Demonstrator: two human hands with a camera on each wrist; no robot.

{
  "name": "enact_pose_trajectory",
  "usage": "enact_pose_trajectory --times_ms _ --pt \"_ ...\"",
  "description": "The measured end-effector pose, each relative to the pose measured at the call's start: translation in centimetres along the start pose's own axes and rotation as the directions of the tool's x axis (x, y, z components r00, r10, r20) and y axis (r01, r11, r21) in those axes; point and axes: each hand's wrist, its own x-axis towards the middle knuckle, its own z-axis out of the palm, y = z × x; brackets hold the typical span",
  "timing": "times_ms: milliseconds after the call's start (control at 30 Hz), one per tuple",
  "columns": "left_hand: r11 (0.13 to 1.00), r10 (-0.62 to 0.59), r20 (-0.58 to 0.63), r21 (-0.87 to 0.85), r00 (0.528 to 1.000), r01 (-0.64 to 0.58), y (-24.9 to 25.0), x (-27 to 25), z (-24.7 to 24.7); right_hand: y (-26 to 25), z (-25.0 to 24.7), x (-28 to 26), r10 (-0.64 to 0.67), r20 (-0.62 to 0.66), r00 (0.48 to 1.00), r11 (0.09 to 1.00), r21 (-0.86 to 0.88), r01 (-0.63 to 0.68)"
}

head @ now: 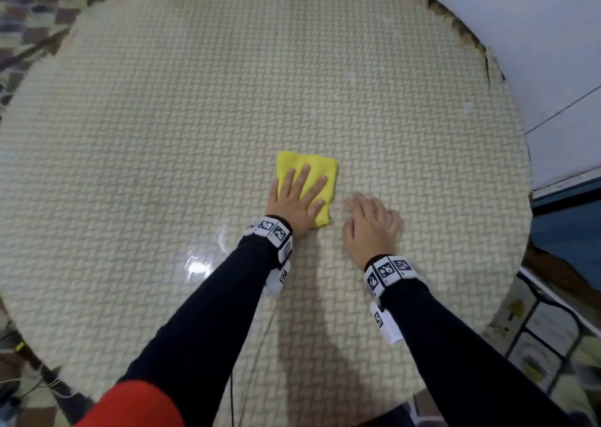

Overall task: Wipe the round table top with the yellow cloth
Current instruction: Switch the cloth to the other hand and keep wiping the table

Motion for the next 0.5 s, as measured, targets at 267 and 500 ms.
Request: enact_pose_trajectory --times_ms 267,500 --pt "0.935 -0.335 -0.101 -0.161 0.937 0.317 -10.8 -4.2 -1.2 -0.4 0.4 -0.1 0.065 0.009 0.998 0.998 0.002 -0.065" --pt "0.972 -0.222 -0.092 -0.097 0.971 0.214 -3.8 -10.5 4.3 -1.5 0.3 -0.2 0.127 0.003 0.992 0.992 0.021 -0.128"
